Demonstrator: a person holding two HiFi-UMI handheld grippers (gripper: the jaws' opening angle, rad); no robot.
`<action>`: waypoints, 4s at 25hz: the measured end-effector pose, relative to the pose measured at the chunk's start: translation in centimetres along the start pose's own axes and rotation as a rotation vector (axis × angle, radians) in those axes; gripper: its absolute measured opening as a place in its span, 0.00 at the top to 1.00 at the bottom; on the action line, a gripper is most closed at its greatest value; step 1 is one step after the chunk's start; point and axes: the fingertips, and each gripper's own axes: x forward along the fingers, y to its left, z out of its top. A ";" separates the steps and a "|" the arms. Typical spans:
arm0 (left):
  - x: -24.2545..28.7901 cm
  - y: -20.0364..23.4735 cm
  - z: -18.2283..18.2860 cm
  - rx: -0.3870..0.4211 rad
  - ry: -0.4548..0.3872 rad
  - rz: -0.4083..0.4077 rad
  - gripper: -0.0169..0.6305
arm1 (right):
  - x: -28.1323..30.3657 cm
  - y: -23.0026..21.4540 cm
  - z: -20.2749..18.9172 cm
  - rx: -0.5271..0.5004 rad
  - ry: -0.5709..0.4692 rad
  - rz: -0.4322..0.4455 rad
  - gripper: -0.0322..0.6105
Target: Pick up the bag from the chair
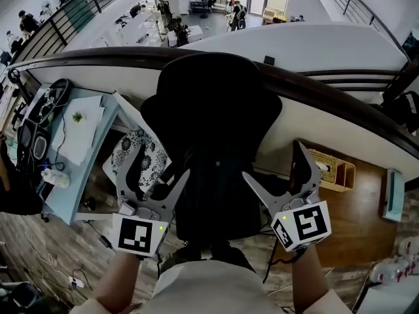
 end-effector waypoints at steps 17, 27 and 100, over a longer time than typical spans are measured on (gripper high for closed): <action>12.4 1.4 -16.4 -0.047 0.204 -0.160 0.38 | 12.8 -2.1 -19.8 0.087 0.357 0.076 0.12; 16.7 -0.4 -29.6 -0.081 0.421 -0.225 0.38 | 16.8 -2.9 -31.9 0.141 0.547 0.083 0.15; -3.9 1.0 3.3 0.131 -0.084 -0.171 0.82 | -2.3 6.8 5.1 0.051 0.045 -0.002 0.81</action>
